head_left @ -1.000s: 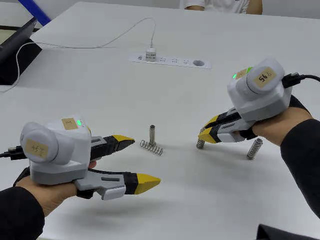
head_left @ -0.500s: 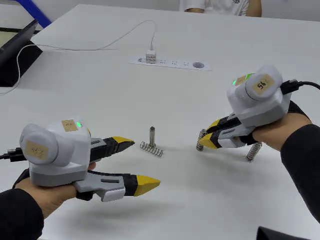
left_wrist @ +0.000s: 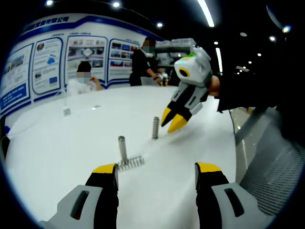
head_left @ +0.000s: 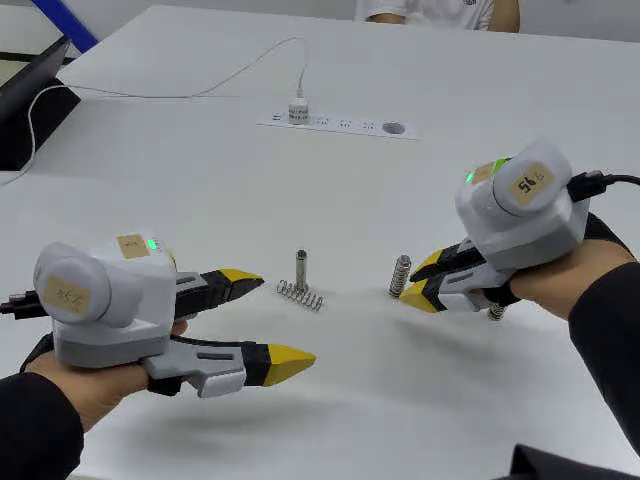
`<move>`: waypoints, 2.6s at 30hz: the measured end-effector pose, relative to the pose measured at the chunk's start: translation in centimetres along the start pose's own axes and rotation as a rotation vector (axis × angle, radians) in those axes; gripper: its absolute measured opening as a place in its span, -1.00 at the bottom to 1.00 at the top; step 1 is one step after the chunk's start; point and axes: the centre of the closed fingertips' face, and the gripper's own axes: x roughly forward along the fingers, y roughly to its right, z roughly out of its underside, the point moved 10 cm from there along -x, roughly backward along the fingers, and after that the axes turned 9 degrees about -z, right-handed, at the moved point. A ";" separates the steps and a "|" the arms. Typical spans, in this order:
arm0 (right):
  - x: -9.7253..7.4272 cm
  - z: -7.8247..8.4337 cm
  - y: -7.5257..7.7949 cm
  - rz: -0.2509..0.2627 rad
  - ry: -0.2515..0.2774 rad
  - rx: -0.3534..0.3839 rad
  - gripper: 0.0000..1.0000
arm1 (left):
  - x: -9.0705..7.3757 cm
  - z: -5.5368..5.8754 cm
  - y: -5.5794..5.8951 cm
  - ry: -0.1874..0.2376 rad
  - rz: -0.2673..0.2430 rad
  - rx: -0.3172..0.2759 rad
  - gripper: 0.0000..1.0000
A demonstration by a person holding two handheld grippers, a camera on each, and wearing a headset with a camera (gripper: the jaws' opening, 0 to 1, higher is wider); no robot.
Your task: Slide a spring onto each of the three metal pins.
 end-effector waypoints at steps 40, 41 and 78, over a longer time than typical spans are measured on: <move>7.3 -4.5 -2.2 -0.059 0.061 -0.029 -0.67 | -0.2 0.4 0.0 -0.012 -0.003 0.003 0.30; 7.4 -4.5 -2.2 -0.060 0.063 -0.024 -0.67 | -0.2 0.4 0.0 -0.013 -0.003 0.004 0.30; 5.7 -4.4 -3.3 -0.122 0.020 -0.098 -0.77 | -0.1 0.5 0.1 -0.029 0.002 0.017 0.26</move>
